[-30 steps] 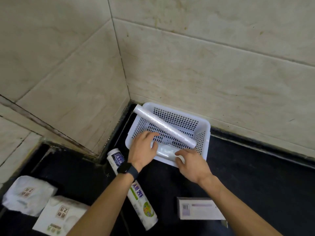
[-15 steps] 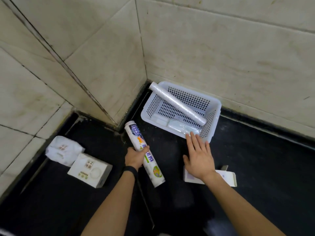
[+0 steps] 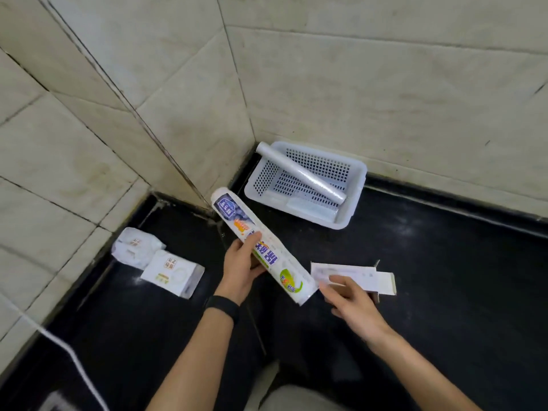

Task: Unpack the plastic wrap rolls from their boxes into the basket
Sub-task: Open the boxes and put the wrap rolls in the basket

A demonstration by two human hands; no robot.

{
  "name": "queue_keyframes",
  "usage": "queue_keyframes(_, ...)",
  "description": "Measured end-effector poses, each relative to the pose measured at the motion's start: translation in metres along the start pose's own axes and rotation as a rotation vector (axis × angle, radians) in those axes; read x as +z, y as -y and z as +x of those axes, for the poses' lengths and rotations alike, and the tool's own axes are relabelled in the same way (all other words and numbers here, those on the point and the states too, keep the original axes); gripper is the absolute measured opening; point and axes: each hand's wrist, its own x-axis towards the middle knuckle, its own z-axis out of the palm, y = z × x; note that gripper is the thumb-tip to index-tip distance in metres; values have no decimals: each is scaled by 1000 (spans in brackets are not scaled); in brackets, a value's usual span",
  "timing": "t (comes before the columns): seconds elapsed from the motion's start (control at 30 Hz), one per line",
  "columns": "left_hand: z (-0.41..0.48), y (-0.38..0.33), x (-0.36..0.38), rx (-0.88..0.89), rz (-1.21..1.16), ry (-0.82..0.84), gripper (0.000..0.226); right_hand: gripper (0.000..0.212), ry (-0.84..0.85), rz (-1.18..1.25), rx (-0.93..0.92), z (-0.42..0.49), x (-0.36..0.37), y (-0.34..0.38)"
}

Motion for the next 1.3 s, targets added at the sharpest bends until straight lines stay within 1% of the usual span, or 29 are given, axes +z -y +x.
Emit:
queue_keyframes(0.07,-10,-3,13,41,-28,22,32,35,-95,172,21,-16,-2,-18)
queue_keyframes(0.1,-14,-2,20,62,-26,33,34,24,-102,288,30,-23,-4,-23)
queue_keyframes(0.13,-19,-1,27,83,-15,44,36,20,-80,415,37,-30,-7,-25)
queue_keyframes(0.17,-24,2,34,105,0,48,37,23,-46,527,38,-36,-10,-27)
queue_keyframes(0.23,-33,9,47,154,26,36,38,32,-8,658,29,-48,-18,-27)
queue_keyframes(0.33,-44,23,63,192,25,25,41,37,-13,728,42,-60,-25,-26)
queue_keyframes(0.5,-55,36,84,227,111,81,45,36,-59,823,94,-68,-42,-29)
queue_keyframes(0.57,-58,37,90,223,128,101,44,38,-9,882,129,-69,-51,-29)
queue_keyframes(0.63,-61,38,93,213,145,124,41,35,62,910,150,-69,-57,-29)
queue_keyframes(0.7,-63,40,94,212,191,152,38,30,52,807,161,-66,-61,-32)
queue_keyframes(0.77,-63,41,92,238,305,156,39,25,-48,577,163,-63,-67,-39)
queue_keyframes(0.83,-61,39,86,327,494,150,42,21,-163,416,137,-62,-80,-42)
queue_keyframes(0.93,-59,29,72,473,809,208,47,23,-237,411,19,-60,-101,-28)
queue_keyframes(1.0,-58,24,65,563,1063,249,56,30,-243,394,-102,-59,-111,-8)
queue_keyframes(1.03,-58,22,63,624,1211,264,60,38,-243,370,-160,-58,-115,2)
queue_keyframes(1.1,-58,19,60,768,1501,296,66,61,-235,304,-240,-57,-118,21)
queue_keyframes(1.13,-59,17,59,818,1619,315,67,71,-220,264,-265,-56,-119,27)
queue_keyframes(1.17,-59,16,58,842,1715,332,68,75,-201,213,-284,-55,-119,32)
queue_keyframes(1.23,-60,15,55,854,1840,349,65,73,-163,76,-305,-53,-115,36)
queue_keyframes(1.3,-61,16,53,873,1906,343,65,63,-153,-95,-306,-49,-110,33)
